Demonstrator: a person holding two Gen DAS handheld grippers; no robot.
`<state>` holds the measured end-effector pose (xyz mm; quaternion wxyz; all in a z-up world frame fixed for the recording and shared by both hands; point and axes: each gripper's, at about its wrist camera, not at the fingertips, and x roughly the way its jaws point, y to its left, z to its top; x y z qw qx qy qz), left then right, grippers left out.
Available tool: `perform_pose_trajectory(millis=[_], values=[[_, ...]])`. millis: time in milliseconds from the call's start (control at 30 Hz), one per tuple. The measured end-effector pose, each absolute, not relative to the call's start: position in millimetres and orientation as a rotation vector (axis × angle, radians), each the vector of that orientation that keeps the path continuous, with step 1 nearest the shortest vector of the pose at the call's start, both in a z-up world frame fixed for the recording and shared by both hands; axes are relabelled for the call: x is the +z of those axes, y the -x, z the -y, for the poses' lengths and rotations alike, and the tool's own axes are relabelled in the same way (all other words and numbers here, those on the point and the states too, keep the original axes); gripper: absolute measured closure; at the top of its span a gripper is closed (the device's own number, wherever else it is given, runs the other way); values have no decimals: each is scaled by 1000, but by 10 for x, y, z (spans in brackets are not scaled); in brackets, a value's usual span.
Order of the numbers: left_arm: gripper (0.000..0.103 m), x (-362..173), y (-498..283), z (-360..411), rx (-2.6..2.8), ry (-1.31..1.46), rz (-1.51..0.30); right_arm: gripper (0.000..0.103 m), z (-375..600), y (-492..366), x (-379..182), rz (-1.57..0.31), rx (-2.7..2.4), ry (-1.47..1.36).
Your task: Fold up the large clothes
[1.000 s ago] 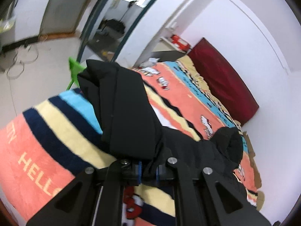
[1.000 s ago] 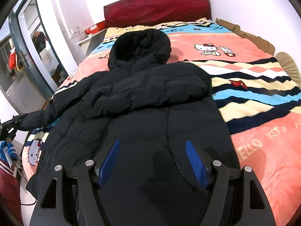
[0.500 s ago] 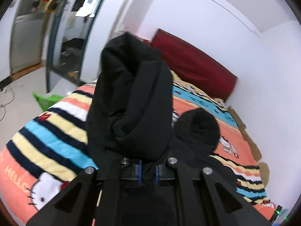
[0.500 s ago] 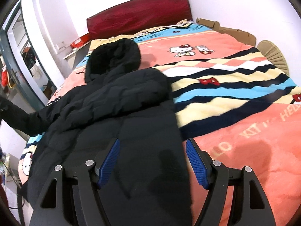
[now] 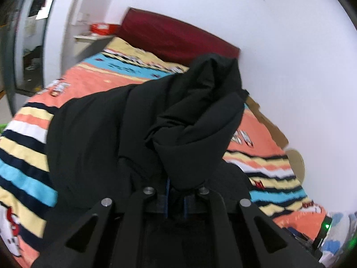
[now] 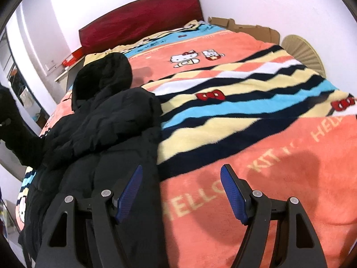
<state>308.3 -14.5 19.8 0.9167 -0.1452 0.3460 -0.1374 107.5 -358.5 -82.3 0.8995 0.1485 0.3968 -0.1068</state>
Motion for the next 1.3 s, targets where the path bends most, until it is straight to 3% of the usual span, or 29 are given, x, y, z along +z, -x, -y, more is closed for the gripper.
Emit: perform_pose_trajectory(millis=[300,567,700,800,833,867,1067,1300], values=[[96,-549,-3188,1319,-396,179,-880,31,3671,-1096,-933,-831,-219,-339],[91,-1070,-3219,1594,-335,80,-992,31,3711,-1115,-984,-846,-206,-367],[82,-1017,-3167,1666,-338,21,-980,31,3696,-1140,-989,-849,-191,-367],[62,-918,-3116,1716,-367,-7,-969,31,3696,-1142,-985,-848,-190,-362],[50,-896,-3091,1751,-385,-14,-963,31,3700,-1139,-987,-848,-192,-362],[48,-867,-3054,1793,-398,-26,-951,31,3701,-1141,-991,-848,-195,-360],[47,-637,-2837,1840,-514,-66,-914,31,3638,-1133,-944,-841,-185,-315],[48,-307,-2833,1008,-468,-99,-871,26,3326,-1242,-900,-870,-118,-235]])
